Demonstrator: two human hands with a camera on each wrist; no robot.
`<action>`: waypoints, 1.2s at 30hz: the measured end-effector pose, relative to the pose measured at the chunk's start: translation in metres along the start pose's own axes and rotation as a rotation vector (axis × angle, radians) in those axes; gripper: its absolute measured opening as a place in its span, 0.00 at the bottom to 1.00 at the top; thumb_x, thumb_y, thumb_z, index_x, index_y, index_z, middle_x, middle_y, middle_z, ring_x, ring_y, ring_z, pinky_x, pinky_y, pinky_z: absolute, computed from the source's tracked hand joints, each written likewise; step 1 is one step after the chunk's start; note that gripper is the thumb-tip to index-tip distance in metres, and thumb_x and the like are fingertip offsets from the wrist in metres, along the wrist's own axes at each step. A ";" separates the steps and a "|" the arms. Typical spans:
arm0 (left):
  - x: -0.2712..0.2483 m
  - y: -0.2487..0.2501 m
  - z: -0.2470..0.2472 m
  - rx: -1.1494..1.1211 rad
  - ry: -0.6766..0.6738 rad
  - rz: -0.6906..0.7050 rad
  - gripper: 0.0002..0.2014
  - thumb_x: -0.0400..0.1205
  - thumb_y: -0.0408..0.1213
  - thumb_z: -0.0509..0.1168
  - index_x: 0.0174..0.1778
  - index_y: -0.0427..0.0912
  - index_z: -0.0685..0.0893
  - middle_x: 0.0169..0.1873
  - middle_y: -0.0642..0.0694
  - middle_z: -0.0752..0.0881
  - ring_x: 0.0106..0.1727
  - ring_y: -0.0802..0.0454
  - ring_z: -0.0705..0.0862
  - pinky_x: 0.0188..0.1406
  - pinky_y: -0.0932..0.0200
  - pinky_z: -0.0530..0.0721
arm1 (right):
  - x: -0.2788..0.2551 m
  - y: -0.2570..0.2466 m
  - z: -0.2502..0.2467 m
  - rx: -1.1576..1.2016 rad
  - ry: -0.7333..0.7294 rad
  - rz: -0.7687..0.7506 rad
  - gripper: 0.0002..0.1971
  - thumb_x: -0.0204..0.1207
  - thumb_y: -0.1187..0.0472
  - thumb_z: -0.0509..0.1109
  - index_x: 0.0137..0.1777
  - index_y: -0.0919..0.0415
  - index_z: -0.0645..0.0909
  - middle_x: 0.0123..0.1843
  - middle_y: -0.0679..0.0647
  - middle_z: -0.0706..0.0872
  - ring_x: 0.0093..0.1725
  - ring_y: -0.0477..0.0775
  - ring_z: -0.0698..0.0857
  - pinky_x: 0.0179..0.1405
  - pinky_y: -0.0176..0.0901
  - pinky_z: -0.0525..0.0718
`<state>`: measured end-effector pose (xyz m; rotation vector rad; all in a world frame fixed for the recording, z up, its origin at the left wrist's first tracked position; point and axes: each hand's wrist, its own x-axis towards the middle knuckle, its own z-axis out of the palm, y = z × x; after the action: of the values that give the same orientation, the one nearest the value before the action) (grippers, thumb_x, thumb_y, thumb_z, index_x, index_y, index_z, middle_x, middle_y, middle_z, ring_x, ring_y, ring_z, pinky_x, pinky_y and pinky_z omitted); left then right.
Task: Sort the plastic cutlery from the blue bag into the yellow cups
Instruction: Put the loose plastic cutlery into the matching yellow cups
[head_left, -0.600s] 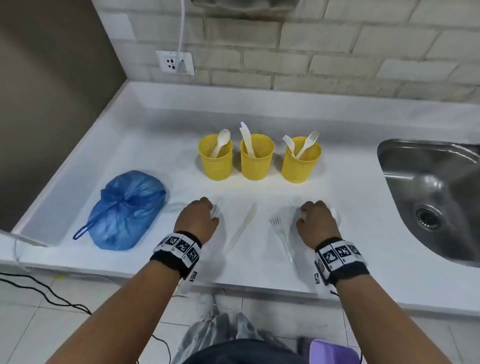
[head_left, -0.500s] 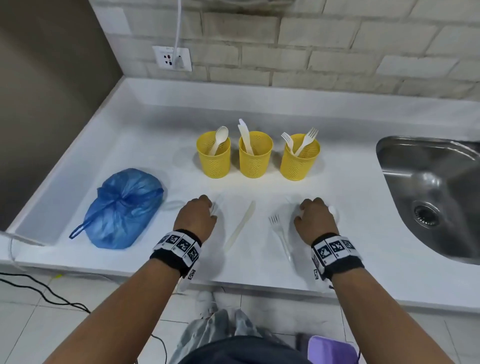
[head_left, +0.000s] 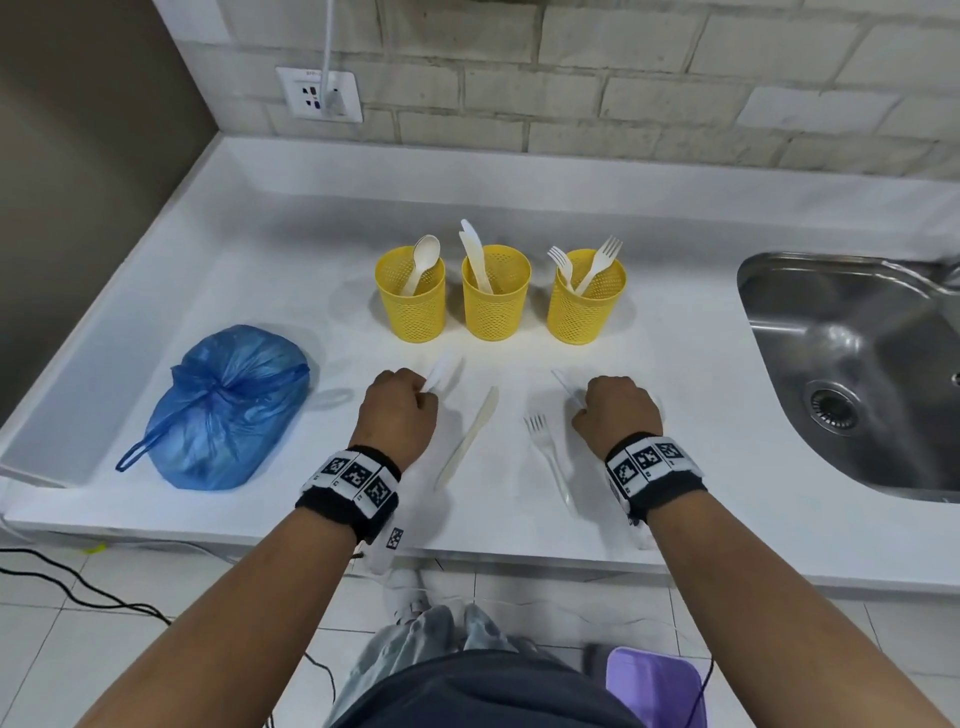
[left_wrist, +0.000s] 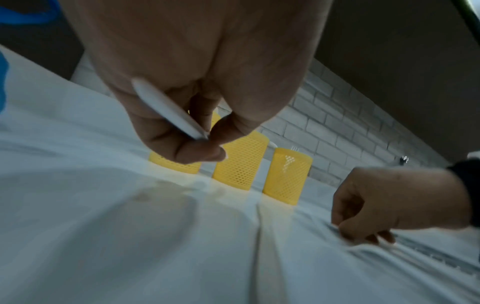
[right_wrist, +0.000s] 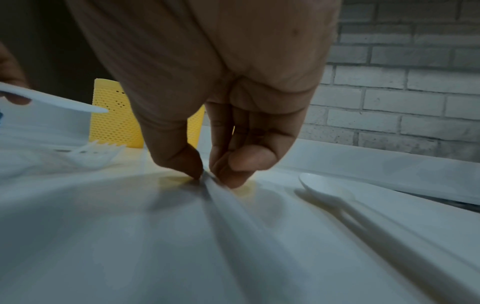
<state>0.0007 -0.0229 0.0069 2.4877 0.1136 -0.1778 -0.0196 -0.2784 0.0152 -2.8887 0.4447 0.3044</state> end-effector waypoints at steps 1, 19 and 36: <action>-0.002 0.005 0.000 -0.023 -0.010 0.007 0.08 0.85 0.34 0.62 0.55 0.35 0.84 0.50 0.39 0.82 0.52 0.40 0.80 0.50 0.57 0.72 | 0.000 0.000 -0.001 0.004 -0.003 -0.004 0.09 0.81 0.62 0.66 0.39 0.58 0.72 0.51 0.61 0.87 0.54 0.68 0.87 0.49 0.47 0.75; -0.021 0.030 0.034 0.325 -0.238 0.079 0.18 0.85 0.48 0.67 0.65 0.40 0.79 0.61 0.40 0.82 0.61 0.38 0.84 0.57 0.49 0.81 | -0.043 0.016 -0.002 0.486 0.055 -0.021 0.03 0.75 0.60 0.74 0.41 0.58 0.86 0.33 0.47 0.85 0.49 0.57 0.86 0.63 0.49 0.81; -0.025 0.043 0.031 0.174 -0.297 0.047 0.12 0.90 0.40 0.55 0.45 0.37 0.76 0.49 0.37 0.84 0.47 0.42 0.77 0.47 0.55 0.73 | -0.079 0.017 0.005 0.682 -0.014 -0.140 0.11 0.84 0.57 0.68 0.40 0.58 0.83 0.38 0.49 0.87 0.41 0.51 0.85 0.40 0.41 0.79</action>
<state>-0.0217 -0.0766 0.0122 2.6008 -0.0883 -0.5545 -0.0996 -0.2715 0.0259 -2.2329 0.2700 0.1155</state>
